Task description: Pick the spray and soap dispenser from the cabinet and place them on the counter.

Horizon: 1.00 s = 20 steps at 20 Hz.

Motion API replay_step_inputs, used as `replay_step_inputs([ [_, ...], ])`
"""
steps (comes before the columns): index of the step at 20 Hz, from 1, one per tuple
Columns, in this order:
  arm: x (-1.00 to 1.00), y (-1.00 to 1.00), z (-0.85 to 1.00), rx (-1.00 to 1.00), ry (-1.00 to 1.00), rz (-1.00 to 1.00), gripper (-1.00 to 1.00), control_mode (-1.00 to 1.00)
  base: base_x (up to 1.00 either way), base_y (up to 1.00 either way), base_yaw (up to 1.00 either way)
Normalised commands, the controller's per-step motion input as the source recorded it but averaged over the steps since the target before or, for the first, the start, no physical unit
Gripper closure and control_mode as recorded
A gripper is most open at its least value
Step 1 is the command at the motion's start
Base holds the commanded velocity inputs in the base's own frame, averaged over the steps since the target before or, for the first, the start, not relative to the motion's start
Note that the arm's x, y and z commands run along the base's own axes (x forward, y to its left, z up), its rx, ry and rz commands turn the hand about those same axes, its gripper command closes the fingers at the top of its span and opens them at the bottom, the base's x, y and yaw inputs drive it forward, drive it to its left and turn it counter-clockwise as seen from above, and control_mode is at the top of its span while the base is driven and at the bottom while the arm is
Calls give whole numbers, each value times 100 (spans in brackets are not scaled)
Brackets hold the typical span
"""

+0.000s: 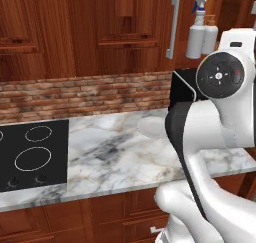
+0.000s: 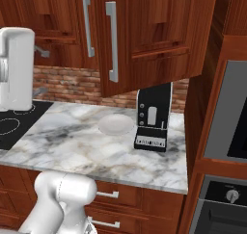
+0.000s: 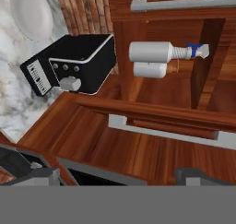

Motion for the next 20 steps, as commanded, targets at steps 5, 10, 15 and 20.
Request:
replay_step_inputs([
  [5, 30, 17, -7, 0, 4, -6, -100, -100, 0, 0, 0],
  [10, 23, 14, 0, -2, 0, -9, -100, -100, 0, 0, 0],
  [15, 16, 0, 0, -6, -2, -14, -100, -100, 0, 0, 0],
  [20, 17, 0, 0, -4, -2, -16, -100, -100, 0, 0, 0],
])
